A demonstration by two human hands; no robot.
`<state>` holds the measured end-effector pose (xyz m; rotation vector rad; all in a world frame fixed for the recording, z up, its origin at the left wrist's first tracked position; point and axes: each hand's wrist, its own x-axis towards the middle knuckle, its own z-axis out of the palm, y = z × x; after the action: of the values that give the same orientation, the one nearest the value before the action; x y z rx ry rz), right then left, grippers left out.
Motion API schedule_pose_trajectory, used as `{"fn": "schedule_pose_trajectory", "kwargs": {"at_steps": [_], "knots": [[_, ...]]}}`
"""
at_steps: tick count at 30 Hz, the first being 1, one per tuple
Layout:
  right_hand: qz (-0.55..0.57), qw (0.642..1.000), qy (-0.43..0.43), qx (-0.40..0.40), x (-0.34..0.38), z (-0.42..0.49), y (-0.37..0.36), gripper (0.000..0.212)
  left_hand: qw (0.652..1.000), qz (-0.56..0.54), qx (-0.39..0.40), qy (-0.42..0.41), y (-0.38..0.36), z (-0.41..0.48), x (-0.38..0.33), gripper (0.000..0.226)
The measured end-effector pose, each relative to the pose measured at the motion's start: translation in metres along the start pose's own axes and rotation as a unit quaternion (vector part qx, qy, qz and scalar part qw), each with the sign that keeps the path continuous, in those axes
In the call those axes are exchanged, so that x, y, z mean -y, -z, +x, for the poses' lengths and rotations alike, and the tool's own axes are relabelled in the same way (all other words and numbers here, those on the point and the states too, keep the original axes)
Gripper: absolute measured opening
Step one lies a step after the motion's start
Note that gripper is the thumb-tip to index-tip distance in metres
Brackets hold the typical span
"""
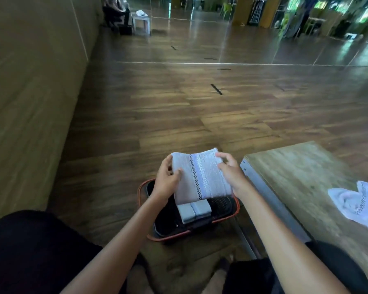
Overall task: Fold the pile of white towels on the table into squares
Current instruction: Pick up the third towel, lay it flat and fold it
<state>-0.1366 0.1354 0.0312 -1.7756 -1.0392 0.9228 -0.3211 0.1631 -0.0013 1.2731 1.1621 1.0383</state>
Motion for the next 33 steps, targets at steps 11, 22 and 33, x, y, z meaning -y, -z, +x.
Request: {"fn": "schedule_pose_trajectory", "kwargs": {"at_steps": [11,22,33], "knots": [[-0.061,0.986,-0.139,0.069,-0.145,0.131,-0.054,0.043,0.986,0.024,-0.036,0.160,-0.042,0.080,0.165,0.053],[-0.070,0.976,-0.179,0.104,-0.265,0.216,-0.093,0.043,0.966,0.027,-0.096,0.238,-0.081,0.140,0.299,0.054],[-0.140,0.979,-0.108,0.103,-0.306,0.212,-0.100,0.037,0.971,0.052,-0.074,0.222,-0.083,0.143,0.332,0.054]]}}
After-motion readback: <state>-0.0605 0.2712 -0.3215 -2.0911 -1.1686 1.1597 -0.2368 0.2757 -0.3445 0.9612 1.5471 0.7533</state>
